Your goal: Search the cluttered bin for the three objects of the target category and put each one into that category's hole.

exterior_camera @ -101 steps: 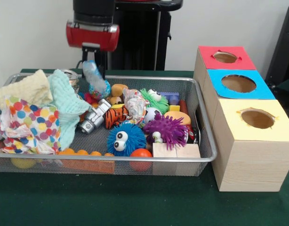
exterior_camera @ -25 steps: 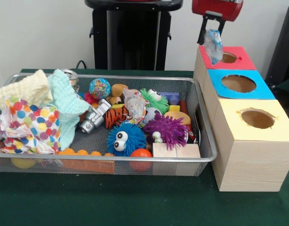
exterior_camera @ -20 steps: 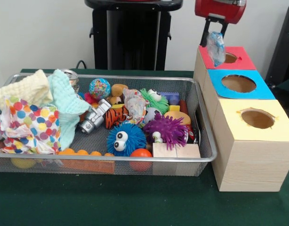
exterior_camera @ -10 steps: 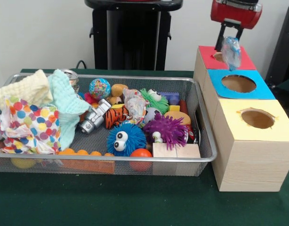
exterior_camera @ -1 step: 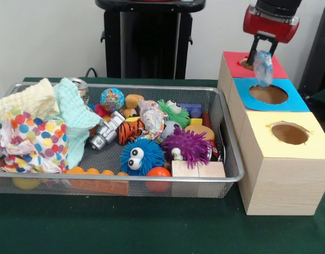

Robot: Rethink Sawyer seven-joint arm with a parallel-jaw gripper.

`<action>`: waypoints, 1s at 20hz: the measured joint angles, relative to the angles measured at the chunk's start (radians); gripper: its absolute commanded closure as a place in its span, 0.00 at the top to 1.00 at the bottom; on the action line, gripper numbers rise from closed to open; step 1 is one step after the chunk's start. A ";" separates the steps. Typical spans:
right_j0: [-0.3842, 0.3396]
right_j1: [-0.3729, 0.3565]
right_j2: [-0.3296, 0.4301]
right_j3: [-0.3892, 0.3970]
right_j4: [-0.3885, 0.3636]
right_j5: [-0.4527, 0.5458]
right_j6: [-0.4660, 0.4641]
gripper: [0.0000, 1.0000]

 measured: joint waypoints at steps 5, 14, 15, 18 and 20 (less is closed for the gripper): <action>-0.018 0.035 0.000 -0.002 0.002 -0.071 0.001 0.00; -0.019 0.055 -0.006 -0.012 0.020 -0.157 0.001 0.00; -0.017 0.056 -0.008 -0.012 0.022 -0.157 0.001 0.00; -0.011 0.059 -0.014 -0.013 0.029 -0.157 0.001 0.00; -0.007 0.061 -0.017 -0.014 0.033 -0.158 0.001 0.00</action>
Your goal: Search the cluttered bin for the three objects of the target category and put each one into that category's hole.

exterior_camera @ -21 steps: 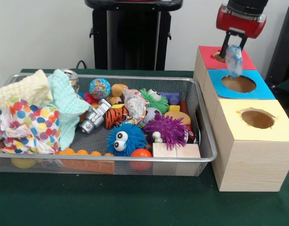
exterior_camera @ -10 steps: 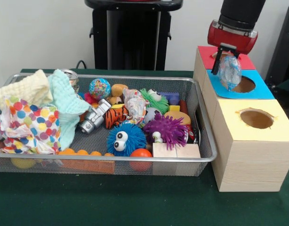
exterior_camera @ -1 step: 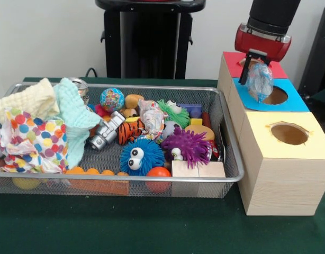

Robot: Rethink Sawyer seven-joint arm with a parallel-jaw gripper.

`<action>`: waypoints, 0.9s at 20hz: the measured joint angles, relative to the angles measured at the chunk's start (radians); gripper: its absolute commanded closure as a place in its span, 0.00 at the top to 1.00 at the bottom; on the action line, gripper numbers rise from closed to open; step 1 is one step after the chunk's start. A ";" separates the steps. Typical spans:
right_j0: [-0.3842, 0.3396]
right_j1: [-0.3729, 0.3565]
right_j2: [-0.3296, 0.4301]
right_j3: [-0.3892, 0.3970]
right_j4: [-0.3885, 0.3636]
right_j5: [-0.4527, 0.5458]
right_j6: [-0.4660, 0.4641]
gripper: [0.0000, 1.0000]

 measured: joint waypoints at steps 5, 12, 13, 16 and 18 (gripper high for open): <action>0.013 0.006 -0.009 -0.005 0.011 -0.001 0.000 0.00; 0.046 0.031 -0.027 -0.019 0.055 0.000 0.000 0.00; 0.050 0.033 -0.031 -0.020 0.060 -0.001 0.000 0.00; 0.059 0.039 -0.040 -0.020 0.076 -0.001 0.000 0.00; 0.063 0.041 -0.044 -0.020 0.084 -0.001 0.000 0.00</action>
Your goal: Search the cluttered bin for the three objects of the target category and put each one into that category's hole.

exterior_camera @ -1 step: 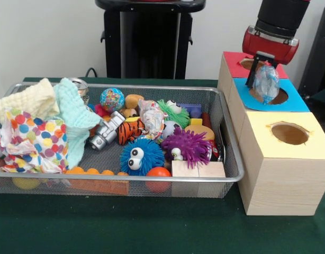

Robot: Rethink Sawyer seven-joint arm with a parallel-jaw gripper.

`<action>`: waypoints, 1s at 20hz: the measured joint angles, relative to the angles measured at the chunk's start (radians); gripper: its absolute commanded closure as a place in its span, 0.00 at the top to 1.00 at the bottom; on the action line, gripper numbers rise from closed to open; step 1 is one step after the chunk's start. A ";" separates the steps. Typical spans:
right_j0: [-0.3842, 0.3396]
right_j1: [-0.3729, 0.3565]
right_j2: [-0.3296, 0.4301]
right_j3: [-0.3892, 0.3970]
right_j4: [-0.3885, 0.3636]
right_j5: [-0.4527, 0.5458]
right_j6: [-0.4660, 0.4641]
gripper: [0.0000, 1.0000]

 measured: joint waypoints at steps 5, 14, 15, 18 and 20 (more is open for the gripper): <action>0.004 0.003 -0.004 0.000 0.010 0.000 0.000 1.00; 0.005 0.006 -0.005 -0.001 0.012 0.000 0.000 1.00; 0.005 0.006 -0.005 -0.001 0.012 0.000 0.000 1.00; 0.004 0.006 -0.005 -0.001 0.012 0.000 0.000 1.00; 0.004 0.006 -0.005 -0.001 0.012 0.000 0.000 1.00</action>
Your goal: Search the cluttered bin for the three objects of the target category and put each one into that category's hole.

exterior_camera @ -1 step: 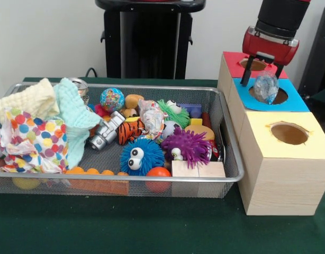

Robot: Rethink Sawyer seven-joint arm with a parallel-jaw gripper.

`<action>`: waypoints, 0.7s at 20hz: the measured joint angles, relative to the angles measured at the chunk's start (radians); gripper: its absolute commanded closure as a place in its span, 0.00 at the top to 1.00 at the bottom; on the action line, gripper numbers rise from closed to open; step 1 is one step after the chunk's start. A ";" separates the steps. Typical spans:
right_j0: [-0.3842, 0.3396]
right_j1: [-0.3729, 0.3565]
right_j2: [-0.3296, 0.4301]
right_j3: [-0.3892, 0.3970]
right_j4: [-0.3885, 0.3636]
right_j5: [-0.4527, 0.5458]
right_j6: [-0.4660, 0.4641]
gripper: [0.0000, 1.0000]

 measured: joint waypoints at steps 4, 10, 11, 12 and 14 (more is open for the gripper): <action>-0.001 -0.006 0.000 0.003 -0.001 0.000 0.000 1.00; -0.037 -0.079 0.005 0.036 -0.002 0.043 0.000 1.00; -0.045 -0.095 0.005 0.042 -0.002 0.060 0.000 1.00; -0.068 -0.137 0.005 0.052 -0.002 0.115 0.000 1.00; -0.089 -0.175 0.005 0.057 -0.002 0.173 0.000 1.00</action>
